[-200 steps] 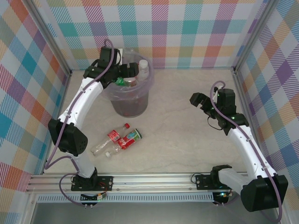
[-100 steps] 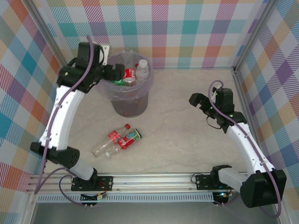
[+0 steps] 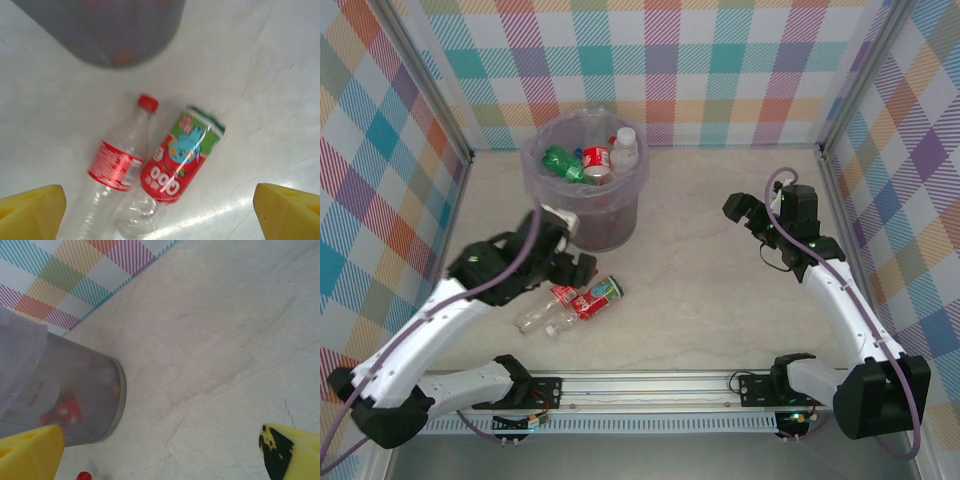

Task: Put the plastic bottles in the bin

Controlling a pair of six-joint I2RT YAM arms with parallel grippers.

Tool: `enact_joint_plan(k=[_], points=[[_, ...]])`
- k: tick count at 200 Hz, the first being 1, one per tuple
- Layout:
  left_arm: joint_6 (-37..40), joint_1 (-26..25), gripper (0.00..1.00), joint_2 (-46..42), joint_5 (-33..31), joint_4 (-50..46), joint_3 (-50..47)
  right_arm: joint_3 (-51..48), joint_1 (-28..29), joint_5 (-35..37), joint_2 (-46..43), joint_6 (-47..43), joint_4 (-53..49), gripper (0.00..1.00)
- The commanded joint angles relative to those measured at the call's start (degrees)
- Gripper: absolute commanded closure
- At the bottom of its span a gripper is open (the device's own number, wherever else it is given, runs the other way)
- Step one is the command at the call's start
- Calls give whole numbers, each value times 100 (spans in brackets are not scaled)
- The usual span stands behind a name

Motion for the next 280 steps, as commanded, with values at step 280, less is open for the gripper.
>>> enact_joint_plan(k=[280], points=[[-145,-1269,33,2507,-175,4075,-1589,-145,-16,247,-767,43,-135,1]])
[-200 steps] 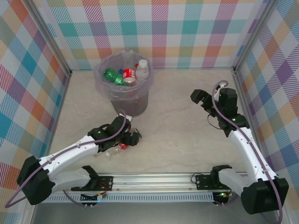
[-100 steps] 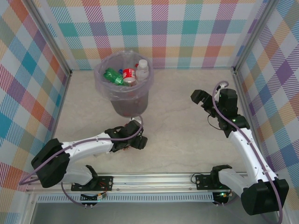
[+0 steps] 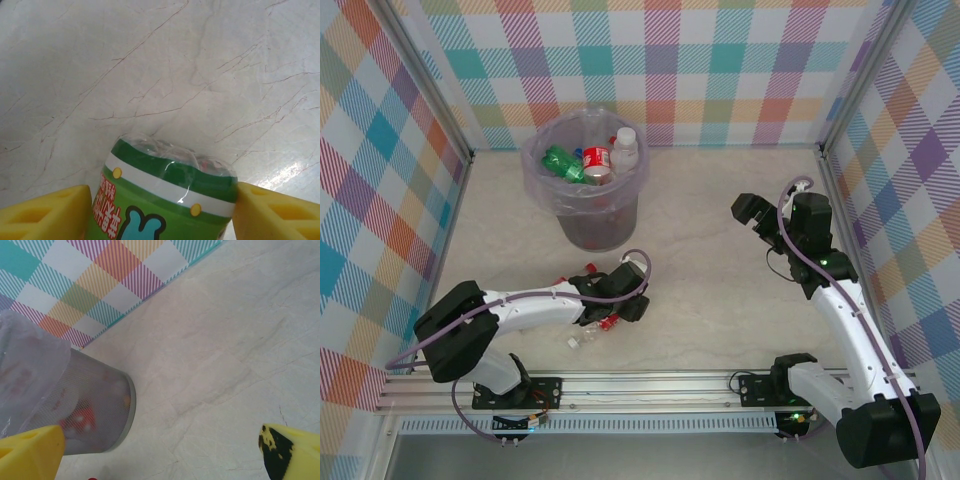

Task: Put the plastic bottles in the bin

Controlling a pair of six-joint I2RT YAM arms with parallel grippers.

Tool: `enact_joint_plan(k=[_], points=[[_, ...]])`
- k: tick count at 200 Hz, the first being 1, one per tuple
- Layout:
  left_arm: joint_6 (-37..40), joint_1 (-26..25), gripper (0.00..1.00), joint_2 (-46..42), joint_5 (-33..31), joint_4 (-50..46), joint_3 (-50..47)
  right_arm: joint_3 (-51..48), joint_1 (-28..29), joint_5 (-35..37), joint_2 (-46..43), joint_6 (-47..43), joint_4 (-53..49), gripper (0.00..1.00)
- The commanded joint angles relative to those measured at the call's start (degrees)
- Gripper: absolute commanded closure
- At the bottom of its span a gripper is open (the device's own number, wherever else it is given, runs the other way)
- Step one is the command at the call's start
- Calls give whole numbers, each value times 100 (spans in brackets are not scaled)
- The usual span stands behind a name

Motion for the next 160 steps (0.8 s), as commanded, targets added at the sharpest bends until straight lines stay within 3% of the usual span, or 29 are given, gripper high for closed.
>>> enact_joint_plan(k=[1,31,127,160], points=[[-31,-67,33,-37,-97,-29,144,-47,-16,-33,13,-36,24,1],[66,-68,38,-181,-103,-378,398,-41,-17,-15,4,-45,24,1],[248,-68,39,-1124,15,-1240,1668,-10,-17,11,34,-84,3,1],[474,-68,39,-1474,-652,-1362,2662,-11,-16,16,-13,-102,-11,1]])
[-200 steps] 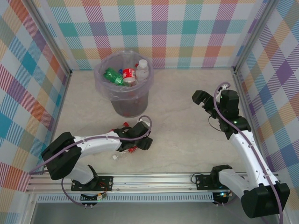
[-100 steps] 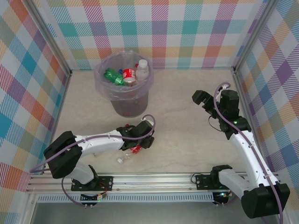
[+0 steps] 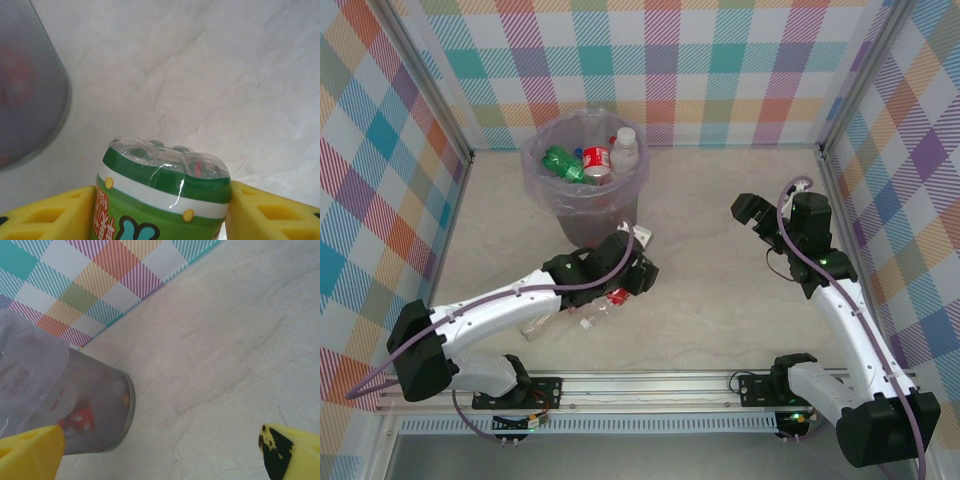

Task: Put the plastic bottles in the bin

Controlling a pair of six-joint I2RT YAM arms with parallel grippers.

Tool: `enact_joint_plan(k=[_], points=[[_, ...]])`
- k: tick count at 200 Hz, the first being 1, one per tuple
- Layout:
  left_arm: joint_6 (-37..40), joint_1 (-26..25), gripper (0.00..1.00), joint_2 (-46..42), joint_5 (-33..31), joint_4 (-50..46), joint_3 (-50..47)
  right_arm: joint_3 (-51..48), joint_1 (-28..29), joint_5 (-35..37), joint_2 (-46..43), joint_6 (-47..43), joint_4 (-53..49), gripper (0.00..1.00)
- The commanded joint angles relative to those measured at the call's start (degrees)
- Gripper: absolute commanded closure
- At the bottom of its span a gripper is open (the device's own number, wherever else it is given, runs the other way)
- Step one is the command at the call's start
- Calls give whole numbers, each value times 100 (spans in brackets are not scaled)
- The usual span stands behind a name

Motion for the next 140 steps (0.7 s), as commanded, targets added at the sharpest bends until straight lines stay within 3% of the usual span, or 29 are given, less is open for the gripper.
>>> enact_joint_plan(k=[1,29,81,101,140], points=[[269,-39,39,-394,-586,-153,773,-12,-17,9,-37,-98,-11,1],[762,182,37,-365,-1035,80,1836,-12,-20,-67,4,-55,39,1],[888,1315,39,-202,-539,637,3430,87,-16,-35,-137,-134,-224,1],[999,1778,44,-142,-805,1214,3628,90,-17,-34,-208,-140,-260,1],[1383,2583,43,428,-1208,2246,3772,137,-17,-150,-217,-151,-318,1]])
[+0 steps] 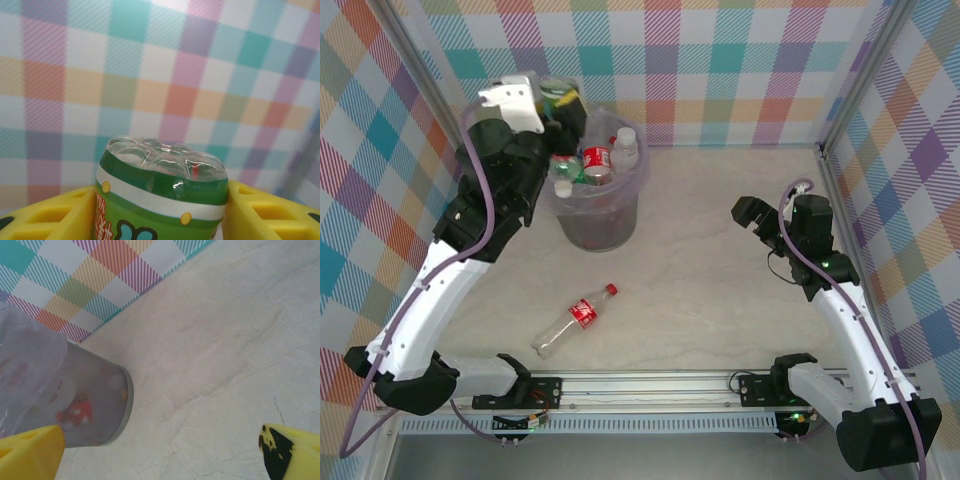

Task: Put the plastic bottles in the bin

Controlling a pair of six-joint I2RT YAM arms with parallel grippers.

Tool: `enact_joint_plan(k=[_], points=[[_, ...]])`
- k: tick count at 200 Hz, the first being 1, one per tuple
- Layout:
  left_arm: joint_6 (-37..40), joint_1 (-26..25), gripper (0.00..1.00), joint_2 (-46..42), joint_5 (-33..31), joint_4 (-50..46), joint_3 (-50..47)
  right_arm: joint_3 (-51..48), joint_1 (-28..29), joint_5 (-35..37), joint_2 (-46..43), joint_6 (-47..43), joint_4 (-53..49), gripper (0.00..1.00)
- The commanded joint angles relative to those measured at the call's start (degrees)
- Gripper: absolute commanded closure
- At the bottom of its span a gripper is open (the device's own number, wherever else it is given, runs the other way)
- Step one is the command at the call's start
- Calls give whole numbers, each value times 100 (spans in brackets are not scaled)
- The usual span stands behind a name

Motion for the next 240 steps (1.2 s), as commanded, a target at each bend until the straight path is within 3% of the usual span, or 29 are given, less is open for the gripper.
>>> enact_joint_plan(k=[1,44,88,152,173,213,240], points=[[378,368,43,523,-311,816,208,135,-17,-120,-88,-102,-67,1],[441,860,41,1723,33,-281,1207,181,-14,-47,-174,-150,-222,1],[-43,1261,41,2196,445,-1095,1302,188,-17,12,-244,-195,-305,1],[11,1490,35,2890,877,-1690,1519,232,126,-1052,57,12,-142,1],[86,1504,27,3083,1049,-1768,1583,116,951,-1065,191,129,-339,2],[260,1519,0,3302,1321,-1902,1787,-296,3302,-31,528,1350,-287,4],[410,1519,0,3311,1332,-1972,1972,-707,4612,329,1090,2660,238,7]])
